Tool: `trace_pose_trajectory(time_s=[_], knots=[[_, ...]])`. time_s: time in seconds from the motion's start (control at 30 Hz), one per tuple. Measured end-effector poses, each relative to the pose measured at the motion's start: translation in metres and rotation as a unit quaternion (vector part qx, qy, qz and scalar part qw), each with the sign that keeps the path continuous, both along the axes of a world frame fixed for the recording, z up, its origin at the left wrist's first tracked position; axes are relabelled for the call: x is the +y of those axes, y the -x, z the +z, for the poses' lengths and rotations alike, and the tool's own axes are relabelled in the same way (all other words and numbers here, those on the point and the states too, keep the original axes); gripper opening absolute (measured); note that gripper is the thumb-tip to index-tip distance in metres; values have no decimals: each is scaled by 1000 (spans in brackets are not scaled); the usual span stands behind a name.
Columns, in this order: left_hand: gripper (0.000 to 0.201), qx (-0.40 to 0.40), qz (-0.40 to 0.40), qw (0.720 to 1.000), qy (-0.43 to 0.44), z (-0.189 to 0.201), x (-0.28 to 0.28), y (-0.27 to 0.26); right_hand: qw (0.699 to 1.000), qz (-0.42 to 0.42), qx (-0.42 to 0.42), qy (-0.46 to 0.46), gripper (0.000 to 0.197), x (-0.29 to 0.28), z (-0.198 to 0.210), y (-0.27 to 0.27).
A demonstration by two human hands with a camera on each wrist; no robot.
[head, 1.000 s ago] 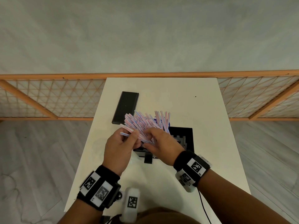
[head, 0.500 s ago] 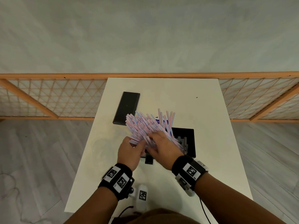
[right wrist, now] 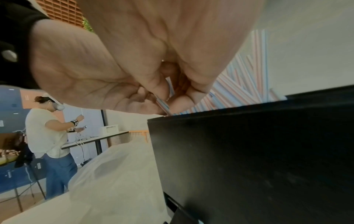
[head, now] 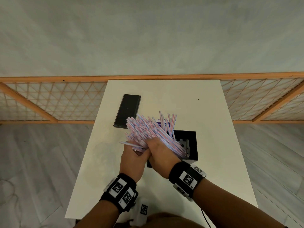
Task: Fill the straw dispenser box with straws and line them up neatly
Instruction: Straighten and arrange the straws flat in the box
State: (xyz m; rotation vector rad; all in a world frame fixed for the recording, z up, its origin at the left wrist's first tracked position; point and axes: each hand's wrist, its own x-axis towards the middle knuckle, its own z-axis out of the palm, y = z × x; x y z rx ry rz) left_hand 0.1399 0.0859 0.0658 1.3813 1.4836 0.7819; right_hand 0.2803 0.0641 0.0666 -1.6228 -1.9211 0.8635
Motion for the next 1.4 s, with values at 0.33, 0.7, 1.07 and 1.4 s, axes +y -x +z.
trace_pose_trajectory(time_s=[0.33,0.7,1.07,1.4], knots=[[1,29,-24,996,-77,43,24,13,997,-52,52,-3,58,-8,4,-5],[19,-98,32,995,5,59,15,9,990,6,-138,-28,9,6,31,-36],[53,84,25,996,-6,24,13,28,984,-1,-141,109,14,3,2,-70],[34,104,-22,994,26,4,10,45,991,-19,-127,45,17,-6,11,-64]])
